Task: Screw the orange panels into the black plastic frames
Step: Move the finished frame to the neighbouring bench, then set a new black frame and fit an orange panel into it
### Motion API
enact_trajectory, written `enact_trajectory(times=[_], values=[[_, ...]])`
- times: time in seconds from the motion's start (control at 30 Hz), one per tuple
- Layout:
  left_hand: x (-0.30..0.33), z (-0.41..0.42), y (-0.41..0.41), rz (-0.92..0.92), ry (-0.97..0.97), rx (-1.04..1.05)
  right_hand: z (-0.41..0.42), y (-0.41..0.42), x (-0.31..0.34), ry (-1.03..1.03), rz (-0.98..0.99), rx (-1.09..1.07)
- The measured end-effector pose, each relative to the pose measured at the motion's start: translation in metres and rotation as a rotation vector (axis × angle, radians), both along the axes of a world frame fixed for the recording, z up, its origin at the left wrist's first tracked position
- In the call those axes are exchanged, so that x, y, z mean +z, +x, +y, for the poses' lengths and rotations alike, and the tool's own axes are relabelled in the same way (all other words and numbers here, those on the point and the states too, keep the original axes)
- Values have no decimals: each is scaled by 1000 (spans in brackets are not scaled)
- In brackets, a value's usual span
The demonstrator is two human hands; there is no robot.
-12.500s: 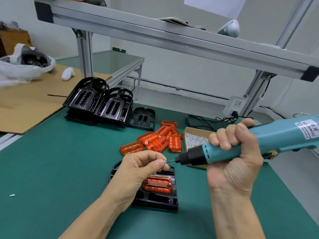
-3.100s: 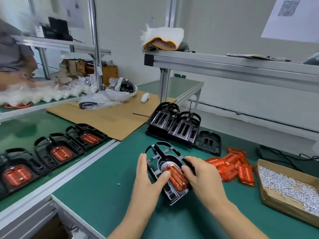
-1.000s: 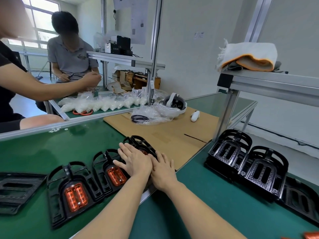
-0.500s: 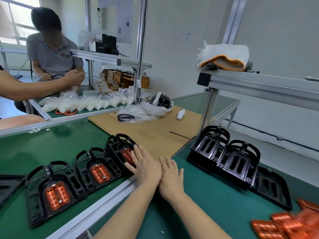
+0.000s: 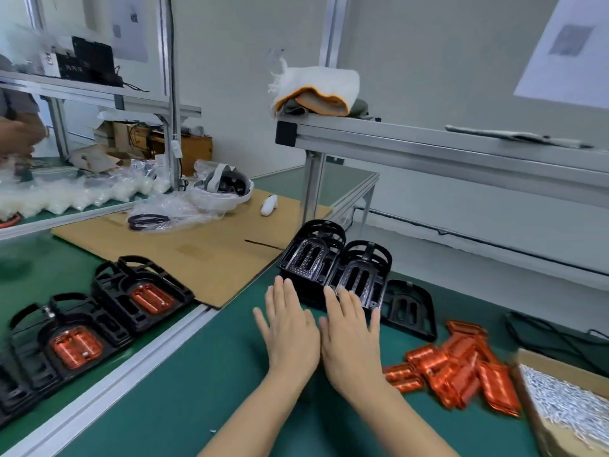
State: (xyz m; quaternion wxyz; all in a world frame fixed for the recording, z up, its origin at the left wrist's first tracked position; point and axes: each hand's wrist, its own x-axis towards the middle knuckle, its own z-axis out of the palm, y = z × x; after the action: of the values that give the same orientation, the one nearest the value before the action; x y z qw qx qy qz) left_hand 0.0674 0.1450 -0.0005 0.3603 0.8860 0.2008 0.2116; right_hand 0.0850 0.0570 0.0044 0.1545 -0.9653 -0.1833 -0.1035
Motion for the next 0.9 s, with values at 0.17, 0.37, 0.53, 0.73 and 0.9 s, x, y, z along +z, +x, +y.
enact_trajectory(times=[0.17,0.37,0.53,0.73,0.9], values=[[2,-62,-1,-98,37,-246,-63,12,13,-5,-33,-134],[-13,-119,-1,34,99,-415,-124,37,14,-98,29,-293],[-27,-135,-3,162,178,-403,-143,58,2,-222,77,-294],[-36,-133,-4,179,197,-400,-137,74,-7,-297,98,-240],[-39,-133,-5,160,209,-409,-132,80,-3,-292,70,-322]])
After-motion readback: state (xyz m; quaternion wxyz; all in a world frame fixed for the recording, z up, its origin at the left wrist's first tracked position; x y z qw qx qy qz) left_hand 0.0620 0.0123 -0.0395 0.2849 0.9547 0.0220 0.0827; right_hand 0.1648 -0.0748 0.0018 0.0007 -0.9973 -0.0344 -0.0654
